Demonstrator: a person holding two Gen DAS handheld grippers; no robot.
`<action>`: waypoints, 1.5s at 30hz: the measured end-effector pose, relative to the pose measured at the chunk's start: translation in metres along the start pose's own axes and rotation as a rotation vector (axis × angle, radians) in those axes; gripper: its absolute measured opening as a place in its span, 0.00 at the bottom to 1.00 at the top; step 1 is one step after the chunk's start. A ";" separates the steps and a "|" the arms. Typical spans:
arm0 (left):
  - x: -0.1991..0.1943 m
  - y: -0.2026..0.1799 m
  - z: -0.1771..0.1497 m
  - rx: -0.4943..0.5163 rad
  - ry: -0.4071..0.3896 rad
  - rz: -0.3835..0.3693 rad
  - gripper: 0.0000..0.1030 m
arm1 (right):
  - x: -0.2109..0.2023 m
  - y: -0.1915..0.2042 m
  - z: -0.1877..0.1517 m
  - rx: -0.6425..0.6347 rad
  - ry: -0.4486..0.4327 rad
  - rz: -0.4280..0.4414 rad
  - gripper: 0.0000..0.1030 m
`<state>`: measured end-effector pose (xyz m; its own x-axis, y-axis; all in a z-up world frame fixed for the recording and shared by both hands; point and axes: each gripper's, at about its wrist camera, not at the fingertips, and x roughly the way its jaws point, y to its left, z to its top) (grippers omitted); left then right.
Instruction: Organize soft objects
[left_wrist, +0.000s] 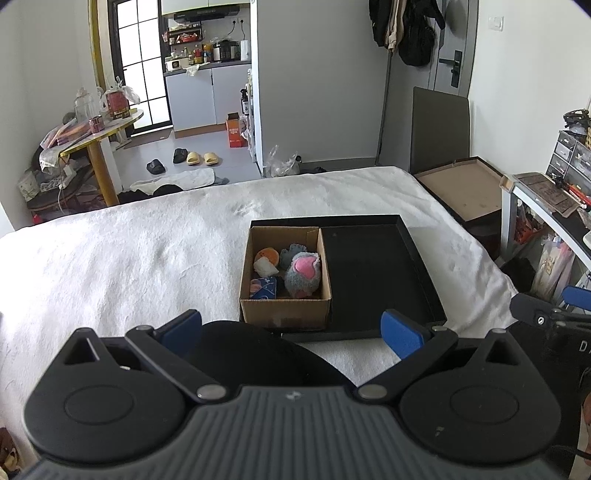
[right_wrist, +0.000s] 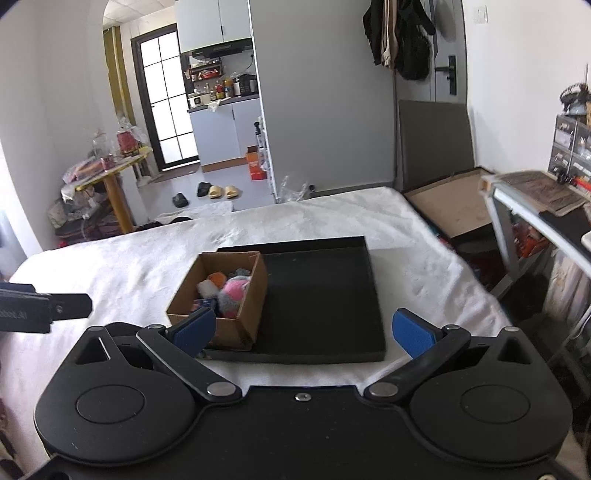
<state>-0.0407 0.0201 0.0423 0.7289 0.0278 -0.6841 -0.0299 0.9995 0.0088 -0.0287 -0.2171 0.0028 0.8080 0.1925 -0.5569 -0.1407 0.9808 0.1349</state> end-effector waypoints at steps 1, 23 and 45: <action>0.000 0.001 0.001 -0.002 0.000 -0.001 0.99 | 0.000 0.000 0.000 0.004 -0.001 -0.006 1.00; 0.000 0.004 0.002 -0.019 0.006 0.004 0.99 | -0.001 0.001 0.000 -0.003 0.000 -0.022 1.00; 0.000 0.005 0.003 -0.026 0.005 0.010 0.99 | -0.004 0.000 0.004 -0.008 0.006 -0.023 1.00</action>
<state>-0.0390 0.0250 0.0441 0.7248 0.0378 -0.6879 -0.0548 0.9985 -0.0029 -0.0296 -0.2179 0.0079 0.8077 0.1704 -0.5644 -0.1273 0.9852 0.1152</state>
